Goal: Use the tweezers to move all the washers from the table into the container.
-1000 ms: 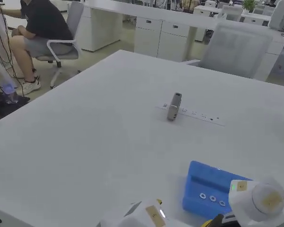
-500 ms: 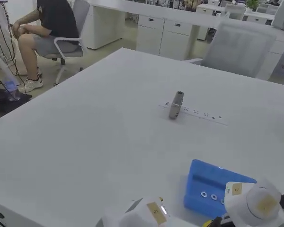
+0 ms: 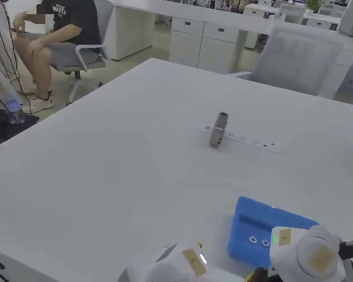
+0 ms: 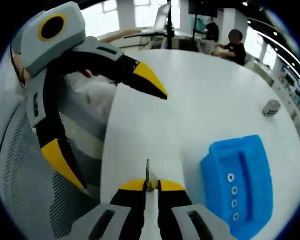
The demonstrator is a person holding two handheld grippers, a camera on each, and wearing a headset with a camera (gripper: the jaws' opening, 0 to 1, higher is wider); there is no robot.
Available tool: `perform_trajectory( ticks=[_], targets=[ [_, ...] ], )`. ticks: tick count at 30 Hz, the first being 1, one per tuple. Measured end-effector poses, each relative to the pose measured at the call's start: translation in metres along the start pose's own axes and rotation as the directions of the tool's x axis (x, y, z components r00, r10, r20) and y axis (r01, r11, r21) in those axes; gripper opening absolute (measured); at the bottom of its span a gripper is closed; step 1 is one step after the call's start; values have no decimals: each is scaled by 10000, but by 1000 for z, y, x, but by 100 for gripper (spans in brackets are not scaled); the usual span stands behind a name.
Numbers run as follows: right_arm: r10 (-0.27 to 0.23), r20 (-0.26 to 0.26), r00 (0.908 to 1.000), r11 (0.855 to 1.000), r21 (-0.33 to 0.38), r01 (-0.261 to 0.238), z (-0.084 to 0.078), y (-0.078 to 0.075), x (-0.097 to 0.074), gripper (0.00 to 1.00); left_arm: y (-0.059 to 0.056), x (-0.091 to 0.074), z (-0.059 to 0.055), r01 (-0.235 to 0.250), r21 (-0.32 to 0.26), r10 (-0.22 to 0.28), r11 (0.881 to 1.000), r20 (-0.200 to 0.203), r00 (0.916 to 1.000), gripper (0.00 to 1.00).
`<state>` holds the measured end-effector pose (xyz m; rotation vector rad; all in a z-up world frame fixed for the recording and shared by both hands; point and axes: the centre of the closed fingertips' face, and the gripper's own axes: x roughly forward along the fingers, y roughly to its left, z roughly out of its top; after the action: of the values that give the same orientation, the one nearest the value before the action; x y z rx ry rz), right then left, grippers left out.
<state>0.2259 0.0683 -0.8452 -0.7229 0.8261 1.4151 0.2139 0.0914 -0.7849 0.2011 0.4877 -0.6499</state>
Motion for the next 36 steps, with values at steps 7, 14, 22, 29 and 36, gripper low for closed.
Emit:
perform_trajectory(
  ticks=[7, 14, 22, 29, 36],
  targets=[
    [-233, 1190, 9926, 9946, 1036, 109, 17, -3, -15, 4, -1, 0, 0, 25, 13, -25, 10000, -5, 10000, 76],
    [-693, 1772, 9817, 9898, 1352, 455, 32, -19, -39, 4, -1, 0, 0, 51, 39, -51, 10000, -29, 10000, 76],
    [-1290, 2413, 9618, 9769, 1976, 815, 46, -50, -63, 4, -1, 1, 0, 33, 40, -33, 10000, -22, 10000, 76],
    [-1743, 2601, 9497, 9646, 2391, 1116, 52, -79, -71, 4, -1, 1, 0, 40, 34, -40, 10000, -29, 10000, 76],
    [-2403, 2178, 9459, 9114, 3860, 1426, 45, -115, -58, 5, -1, 1, -1, 34, 18, -34, 10000, -48, 10000, 76]
  ],
)
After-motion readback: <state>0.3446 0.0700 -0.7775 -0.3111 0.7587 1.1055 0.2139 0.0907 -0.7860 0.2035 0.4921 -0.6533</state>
